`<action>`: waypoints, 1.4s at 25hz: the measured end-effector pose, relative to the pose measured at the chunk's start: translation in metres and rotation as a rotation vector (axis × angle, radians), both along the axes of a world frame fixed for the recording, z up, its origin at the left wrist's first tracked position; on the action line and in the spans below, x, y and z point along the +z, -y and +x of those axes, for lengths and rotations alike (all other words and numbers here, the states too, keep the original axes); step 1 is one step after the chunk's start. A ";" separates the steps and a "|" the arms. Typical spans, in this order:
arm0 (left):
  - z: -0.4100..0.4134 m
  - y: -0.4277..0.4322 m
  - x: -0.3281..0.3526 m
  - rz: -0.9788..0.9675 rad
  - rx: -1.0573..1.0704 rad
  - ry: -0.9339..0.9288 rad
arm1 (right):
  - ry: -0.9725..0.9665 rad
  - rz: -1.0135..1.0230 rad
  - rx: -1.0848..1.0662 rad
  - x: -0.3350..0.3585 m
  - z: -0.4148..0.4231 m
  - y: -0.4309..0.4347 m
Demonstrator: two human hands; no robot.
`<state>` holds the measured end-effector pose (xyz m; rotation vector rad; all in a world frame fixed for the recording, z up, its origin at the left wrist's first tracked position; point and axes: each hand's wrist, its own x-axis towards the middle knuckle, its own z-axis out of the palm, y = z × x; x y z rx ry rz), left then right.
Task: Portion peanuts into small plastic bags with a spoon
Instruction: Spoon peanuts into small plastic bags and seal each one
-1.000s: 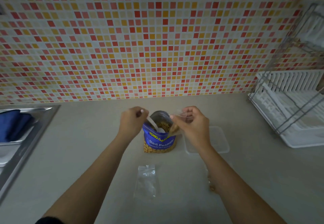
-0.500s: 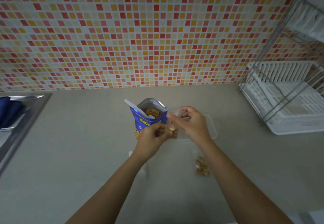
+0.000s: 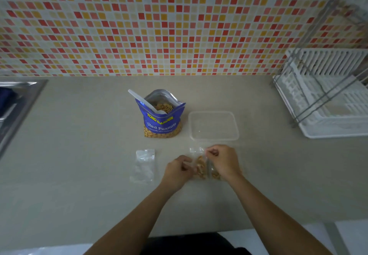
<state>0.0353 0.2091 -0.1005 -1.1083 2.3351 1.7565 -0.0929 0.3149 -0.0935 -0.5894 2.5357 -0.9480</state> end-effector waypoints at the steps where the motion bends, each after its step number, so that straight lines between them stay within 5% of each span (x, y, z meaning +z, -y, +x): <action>1: -0.001 -0.007 -0.004 -0.076 0.002 0.018 | -0.019 0.037 -0.013 -0.006 0.003 -0.001; 8: -0.006 -0.020 -0.003 -0.384 -0.027 0.104 | -0.239 0.097 0.037 -0.014 0.008 0.000; 13: 0.023 0.027 0.010 -0.485 0.056 -0.064 | -0.351 -0.084 0.145 0.003 0.024 0.012; 17: 0.058 0.077 -0.002 -0.576 0.296 0.122 | -0.169 -0.122 0.398 -0.004 0.053 0.053; 20: 0.069 0.085 -0.011 -0.500 0.241 0.313 | -0.085 -0.003 0.467 -0.022 0.074 0.086; 25: 0.069 0.083 -0.013 -0.373 0.264 0.255 | 0.062 0.031 0.273 -0.036 0.092 0.114; 35: 0.069 0.096 -0.010 -0.248 0.319 0.075 | 0.412 -0.255 0.149 -0.037 0.092 0.114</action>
